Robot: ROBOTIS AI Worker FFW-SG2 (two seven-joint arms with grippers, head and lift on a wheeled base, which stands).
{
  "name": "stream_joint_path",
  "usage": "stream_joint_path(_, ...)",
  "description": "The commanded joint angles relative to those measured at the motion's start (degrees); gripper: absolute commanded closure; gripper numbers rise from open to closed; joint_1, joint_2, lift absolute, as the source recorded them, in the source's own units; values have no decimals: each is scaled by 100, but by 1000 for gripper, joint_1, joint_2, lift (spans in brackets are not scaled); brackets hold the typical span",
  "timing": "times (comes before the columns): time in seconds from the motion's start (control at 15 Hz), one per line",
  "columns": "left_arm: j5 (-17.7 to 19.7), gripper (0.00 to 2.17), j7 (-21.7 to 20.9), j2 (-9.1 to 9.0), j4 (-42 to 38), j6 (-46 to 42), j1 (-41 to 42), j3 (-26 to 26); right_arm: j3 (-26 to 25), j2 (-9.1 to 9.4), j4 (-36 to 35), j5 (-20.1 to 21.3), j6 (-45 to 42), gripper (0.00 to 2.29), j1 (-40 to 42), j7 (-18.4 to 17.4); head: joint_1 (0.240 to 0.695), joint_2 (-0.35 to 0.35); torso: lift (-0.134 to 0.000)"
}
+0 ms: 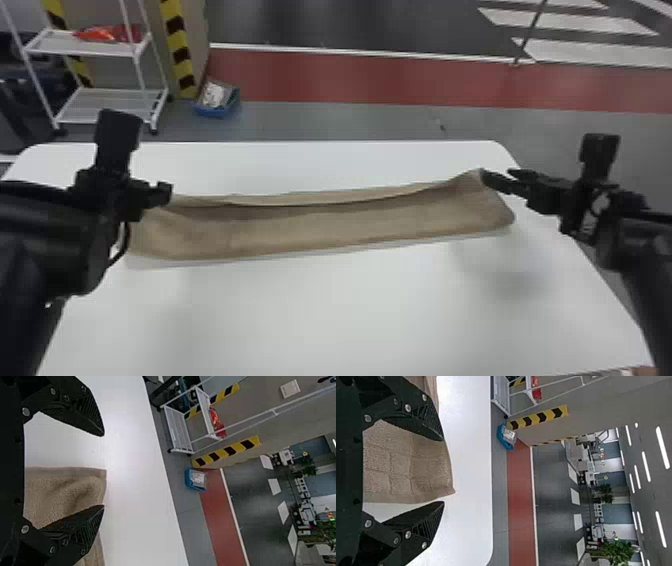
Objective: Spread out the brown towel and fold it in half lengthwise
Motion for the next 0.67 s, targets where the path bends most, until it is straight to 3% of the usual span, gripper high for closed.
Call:
stream_joint_path(0.0,-288,60,115,35,68,-16,160,-8,-34,3,39,-28,-79,46,17,-1,691,-112,-125)
stream_joint_path(0.47,-226,66,71,106,-565,-209,775,309,-227,-94,-84,-124,26,56,298,113,695,-95,-125)
stream_joint_path(0.6,29,66,45,176,-758,-420,951,502,-377,-85,-295,-133,44,63,553,139,695,-99,-125)
